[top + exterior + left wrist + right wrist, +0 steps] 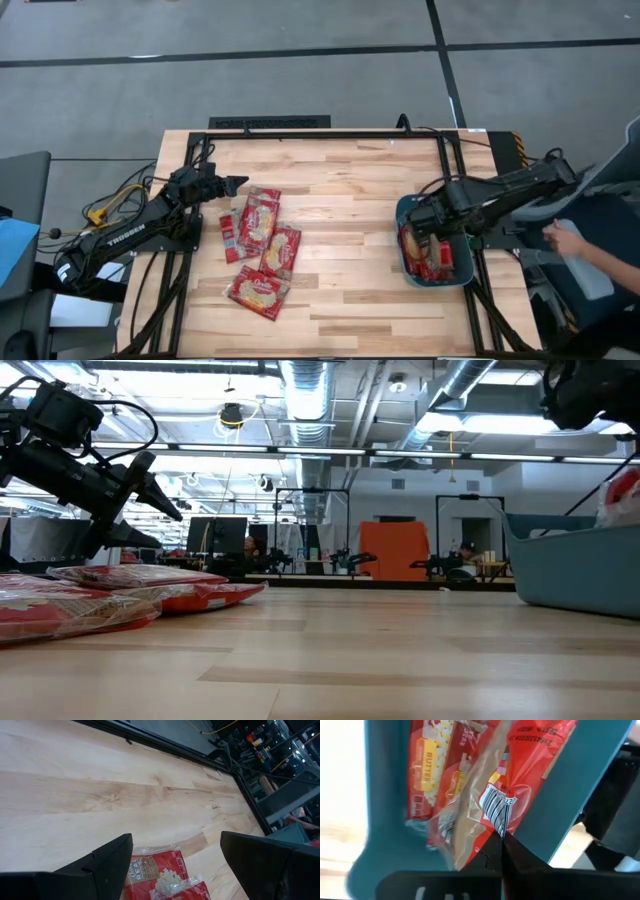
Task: Sort popcorn bags into baskets
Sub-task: Stack the popcorn bag into the blue bin
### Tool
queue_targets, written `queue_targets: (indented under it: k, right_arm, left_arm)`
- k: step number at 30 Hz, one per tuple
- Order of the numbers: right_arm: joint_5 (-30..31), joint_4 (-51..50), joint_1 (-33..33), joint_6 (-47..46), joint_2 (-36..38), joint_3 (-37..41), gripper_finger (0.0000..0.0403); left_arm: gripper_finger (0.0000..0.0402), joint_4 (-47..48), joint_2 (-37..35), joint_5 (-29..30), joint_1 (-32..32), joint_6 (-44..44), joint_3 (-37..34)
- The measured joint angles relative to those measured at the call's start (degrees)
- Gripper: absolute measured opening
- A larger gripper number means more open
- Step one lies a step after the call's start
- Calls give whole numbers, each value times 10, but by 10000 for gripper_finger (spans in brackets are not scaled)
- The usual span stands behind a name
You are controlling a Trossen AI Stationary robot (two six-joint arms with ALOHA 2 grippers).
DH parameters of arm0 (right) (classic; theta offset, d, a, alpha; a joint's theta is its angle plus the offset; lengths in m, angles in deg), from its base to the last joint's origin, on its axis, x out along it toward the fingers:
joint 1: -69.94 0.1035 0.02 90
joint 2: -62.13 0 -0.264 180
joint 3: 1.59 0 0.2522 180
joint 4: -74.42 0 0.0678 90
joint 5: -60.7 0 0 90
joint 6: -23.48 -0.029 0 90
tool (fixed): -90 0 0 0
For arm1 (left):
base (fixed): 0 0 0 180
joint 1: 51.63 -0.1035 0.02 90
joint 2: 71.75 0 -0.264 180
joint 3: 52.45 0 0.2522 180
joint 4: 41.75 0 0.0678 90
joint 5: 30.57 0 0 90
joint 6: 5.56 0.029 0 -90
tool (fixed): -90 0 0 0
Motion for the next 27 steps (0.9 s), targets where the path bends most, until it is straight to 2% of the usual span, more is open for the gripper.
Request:
queue_targets:
  k: [3,9,17,22,27]
  right_arm:
    - [-3,2,0,38,-26,0,22]
    - [-22,7,0,86,-71,0,94]
    - [-48,109,0,117,-106,0,189]
    - [-46,122,-9,92,-107,-2,210]
    - [-36,114,-19,101,-100,-44,207]
  left_arm:
    - [291,0,0,-3,0,6,0]
    - [291,0,0,-4,0,6,0]
    - [291,0,0,-2,0,7,0]
    - [291,0,0,-1,0,6,0]
    - [291,0,0,0,0,7,0]
